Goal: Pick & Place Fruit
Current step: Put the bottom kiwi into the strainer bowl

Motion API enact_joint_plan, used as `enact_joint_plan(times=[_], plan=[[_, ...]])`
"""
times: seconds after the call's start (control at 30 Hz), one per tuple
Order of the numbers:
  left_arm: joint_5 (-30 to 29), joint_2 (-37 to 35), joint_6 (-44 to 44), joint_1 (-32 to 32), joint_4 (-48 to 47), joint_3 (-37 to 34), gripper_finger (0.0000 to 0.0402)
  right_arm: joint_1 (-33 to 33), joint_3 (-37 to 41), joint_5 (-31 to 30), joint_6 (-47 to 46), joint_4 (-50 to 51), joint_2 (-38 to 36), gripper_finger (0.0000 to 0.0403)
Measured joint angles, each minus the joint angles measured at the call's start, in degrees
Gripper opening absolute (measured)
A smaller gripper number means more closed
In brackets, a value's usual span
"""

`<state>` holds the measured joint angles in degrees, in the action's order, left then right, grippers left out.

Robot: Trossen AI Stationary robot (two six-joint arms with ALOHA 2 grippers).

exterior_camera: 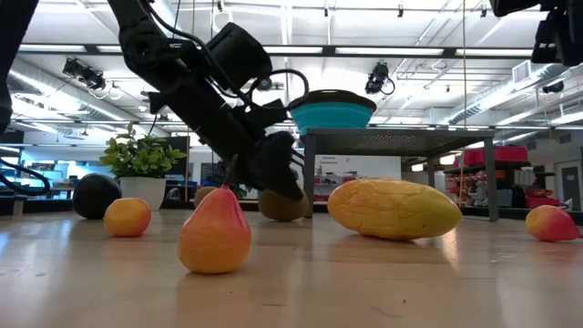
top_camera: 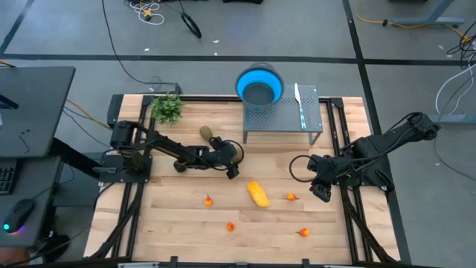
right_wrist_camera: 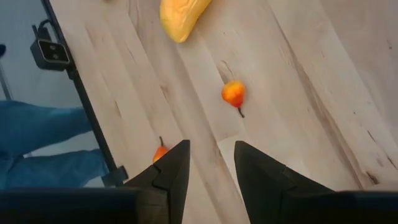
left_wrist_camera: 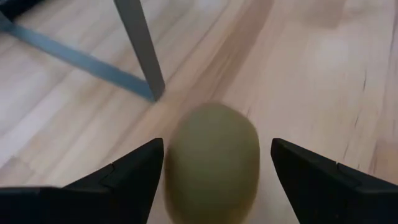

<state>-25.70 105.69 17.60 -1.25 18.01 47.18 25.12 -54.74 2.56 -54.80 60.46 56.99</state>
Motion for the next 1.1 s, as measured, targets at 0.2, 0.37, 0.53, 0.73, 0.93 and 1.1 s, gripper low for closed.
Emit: enact_joint_plan(times=[0.2,0.37,0.53,0.73,0.93,1.1], plan=[[0.23,2.05,0.05,-0.01,1.28,0.0,0.0304,0.0,0.0,-0.02,-1.78,-0.85,0.02,0.0132],[0.74,2.23,0.01,-0.05,1.27,-0.02,0.0304,0.0,0.0,-0.67,-2.95,-1.16,0.02,0.0132],[1.12,2.23,0.01,-0.05,1.13,-0.02,0.0283,0.0,0.0,-1.03,-3.25,-1.2,0.02,0.0132],[4.32,1.52,0.02,-0.84,0.47,0.03,0.0241,0.0,0.0,-0.85,-3.87,-1.2,0.02,0.0132],[14.2,-9.31,-1.45,-4.37,-17.39,2.26,0.0244,0.0,0.0,-1.04,-3.62,-1.33,0.02,0.0132],[17.45,-23.62,-5.38,-5.92,-39.37,10.09,0.0242,0.0,0.0,-4.46,-2.67,-1.57,0.04,0.0132]])
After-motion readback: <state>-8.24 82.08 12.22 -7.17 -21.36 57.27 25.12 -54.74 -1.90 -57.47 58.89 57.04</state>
